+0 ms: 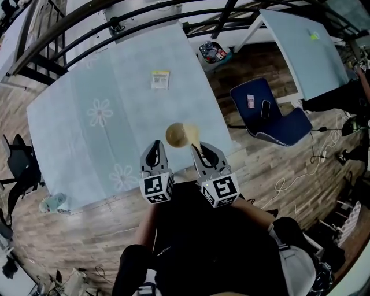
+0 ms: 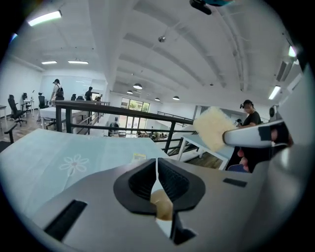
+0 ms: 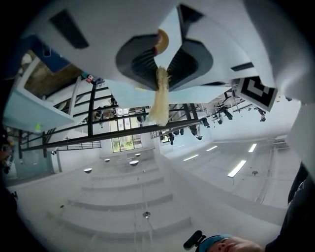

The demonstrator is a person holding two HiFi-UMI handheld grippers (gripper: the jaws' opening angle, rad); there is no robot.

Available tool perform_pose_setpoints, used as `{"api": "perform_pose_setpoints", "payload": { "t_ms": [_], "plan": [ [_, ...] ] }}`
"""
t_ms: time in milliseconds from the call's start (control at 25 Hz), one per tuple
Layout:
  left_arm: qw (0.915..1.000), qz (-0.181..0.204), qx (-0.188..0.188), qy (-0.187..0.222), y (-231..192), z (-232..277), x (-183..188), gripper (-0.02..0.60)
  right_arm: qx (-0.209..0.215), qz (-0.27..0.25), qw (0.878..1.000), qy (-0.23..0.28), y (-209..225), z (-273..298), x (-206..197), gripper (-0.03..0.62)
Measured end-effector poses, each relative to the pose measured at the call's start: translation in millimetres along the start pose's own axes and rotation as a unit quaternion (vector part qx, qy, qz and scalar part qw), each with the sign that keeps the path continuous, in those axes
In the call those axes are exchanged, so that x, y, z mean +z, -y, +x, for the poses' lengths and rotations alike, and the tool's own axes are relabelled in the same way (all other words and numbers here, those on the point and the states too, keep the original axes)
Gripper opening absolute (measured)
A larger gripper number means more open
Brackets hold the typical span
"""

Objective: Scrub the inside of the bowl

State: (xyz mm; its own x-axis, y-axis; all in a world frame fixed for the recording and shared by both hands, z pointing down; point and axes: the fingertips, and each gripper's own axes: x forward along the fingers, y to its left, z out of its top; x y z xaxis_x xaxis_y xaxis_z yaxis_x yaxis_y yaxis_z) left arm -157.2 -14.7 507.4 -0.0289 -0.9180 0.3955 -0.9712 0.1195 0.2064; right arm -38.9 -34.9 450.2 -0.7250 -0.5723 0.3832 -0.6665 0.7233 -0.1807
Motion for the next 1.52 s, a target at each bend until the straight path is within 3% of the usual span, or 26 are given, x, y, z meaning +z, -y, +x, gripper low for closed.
{"api": "perform_pose_setpoints", "payload": {
  "t_ms": [160, 320, 480, 600, 760, 1000, 1200, 1400, 1520],
  "plan": [
    [0.9991, -0.025, -0.007, -0.034, -16.1, 21.1, -23.7, 0.023, -0.033, 0.012, 0.999, 0.009, 0.2, 2.6, -4.0, 0.052],
    [0.9959, -0.011, -0.05, -0.075, -10.0, 37.8, -45.8, 0.024, -0.084, 0.027, 0.996, 0.009, 10.5, -10.0, -7.2, 0.052],
    [0.9889, -0.027, -0.076, -0.125, -9.0, 57.2, -78.4, 0.026, -0.121, 0.032, 0.992, 0.01, 22.4, -18.6, -8.4, 0.052],
    [0.9826, -0.042, -0.084, -0.161, -10.2, 70.9, -104.5, 0.094, -0.135, 0.031, 0.99, 0.008, 25.4, -22.2, -9.2, 0.052],
    [0.9775, -0.025, -0.079, -0.194, -13.1, 82.0, -133.2, 0.1, -0.141, 0.018, 0.99, 0.002, 21.9, -27.0, -11.5, 0.052],
    [0.9669, -0.072, -0.069, -0.235, -17.2, 91.7, -166.5, 0.107, -0.15, 0.01, 0.989, -0.001, 21.8, -31.7, -13.7, 0.052],
    [0.9616, -0.088, -0.046, -0.256, -19.1, 95.3, -181.0, 0.107, -0.15, 0.003, 0.989, 0.0, 20.6, -33.0, -13.0, 0.052],
    [0.9599, -0.091, -0.028, -0.264, -16.9, 97.0, -183.5, 0.032, -0.145, -0.002, 0.989, 0.0, 20.4, -34.3, -12.6, 0.052],
    [0.9615, -0.088, -0.023, -0.259, -15.8, 94.9, -177.6, 0.024, -0.141, -0.006, 0.99, 0.001, 18.3, -33.9, -12.2, 0.052]
  ]
}}
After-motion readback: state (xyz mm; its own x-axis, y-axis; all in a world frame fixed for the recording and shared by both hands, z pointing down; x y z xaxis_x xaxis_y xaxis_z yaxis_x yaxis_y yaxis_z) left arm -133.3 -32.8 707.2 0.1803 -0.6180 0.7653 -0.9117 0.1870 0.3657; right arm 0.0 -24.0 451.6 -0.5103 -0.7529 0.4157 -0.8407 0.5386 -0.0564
